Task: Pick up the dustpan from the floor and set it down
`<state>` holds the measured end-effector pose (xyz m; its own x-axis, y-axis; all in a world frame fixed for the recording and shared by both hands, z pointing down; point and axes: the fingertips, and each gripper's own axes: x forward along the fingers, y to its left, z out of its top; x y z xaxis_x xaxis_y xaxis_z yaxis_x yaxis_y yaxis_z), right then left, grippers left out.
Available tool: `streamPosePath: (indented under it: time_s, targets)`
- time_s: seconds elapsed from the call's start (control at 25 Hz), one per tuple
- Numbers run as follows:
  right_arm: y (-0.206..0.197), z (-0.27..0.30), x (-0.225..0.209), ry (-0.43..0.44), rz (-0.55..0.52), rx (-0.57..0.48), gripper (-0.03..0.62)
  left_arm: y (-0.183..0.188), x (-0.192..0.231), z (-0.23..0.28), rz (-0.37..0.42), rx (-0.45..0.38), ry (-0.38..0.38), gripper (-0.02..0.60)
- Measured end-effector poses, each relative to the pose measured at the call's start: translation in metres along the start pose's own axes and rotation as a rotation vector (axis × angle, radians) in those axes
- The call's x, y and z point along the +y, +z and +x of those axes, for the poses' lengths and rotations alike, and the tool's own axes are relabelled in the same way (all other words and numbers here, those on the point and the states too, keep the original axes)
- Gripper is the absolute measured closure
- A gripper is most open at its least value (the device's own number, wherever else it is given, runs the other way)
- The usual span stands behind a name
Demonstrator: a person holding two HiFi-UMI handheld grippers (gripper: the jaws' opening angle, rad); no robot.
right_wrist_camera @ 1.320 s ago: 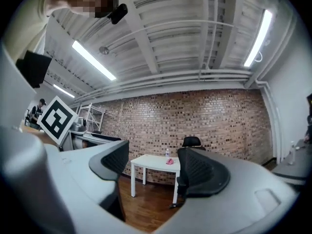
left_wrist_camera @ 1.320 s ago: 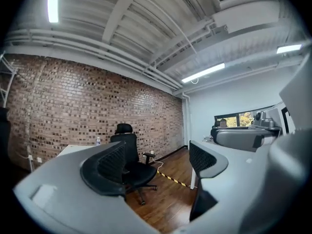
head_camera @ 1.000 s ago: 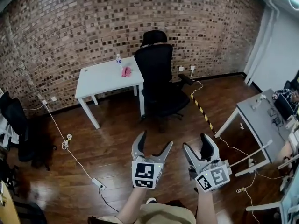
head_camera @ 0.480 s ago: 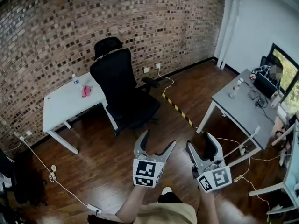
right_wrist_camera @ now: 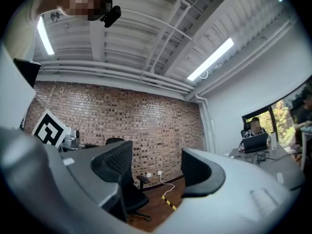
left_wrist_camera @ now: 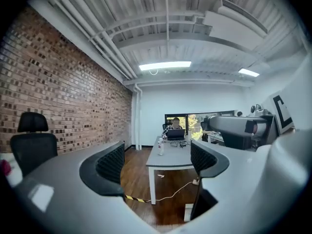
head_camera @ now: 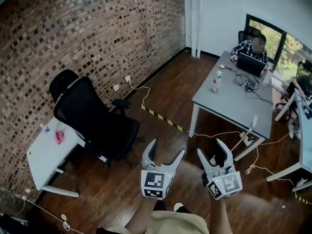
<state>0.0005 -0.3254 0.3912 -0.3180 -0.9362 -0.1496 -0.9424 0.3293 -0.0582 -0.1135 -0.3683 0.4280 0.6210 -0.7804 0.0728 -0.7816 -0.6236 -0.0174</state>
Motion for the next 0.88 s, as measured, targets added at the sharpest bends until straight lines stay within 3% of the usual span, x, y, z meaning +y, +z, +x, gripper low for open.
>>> streamPosePath:
  time_s: [0.24, 0.56, 0.88]
  targets:
    - [-0.012, 0.029, -0.071, -0.216, -0.06, 0.01, 0.276, -0.002, -0.008, 0.098, 0.027, 0.031, -0.196, 0.166]
    - [-0.014, 0.051, -0.138, -0.466, -0.1, 0.015, 0.276, 0.021, -0.028, 0.201, 0.029, -0.004, -0.451, 0.173]
    - [-0.036, 0.015, -0.25, -0.676, -0.057, 0.045, 0.276, 0.004, -0.099, 0.299, 0.02, 0.022, -0.625, 0.175]
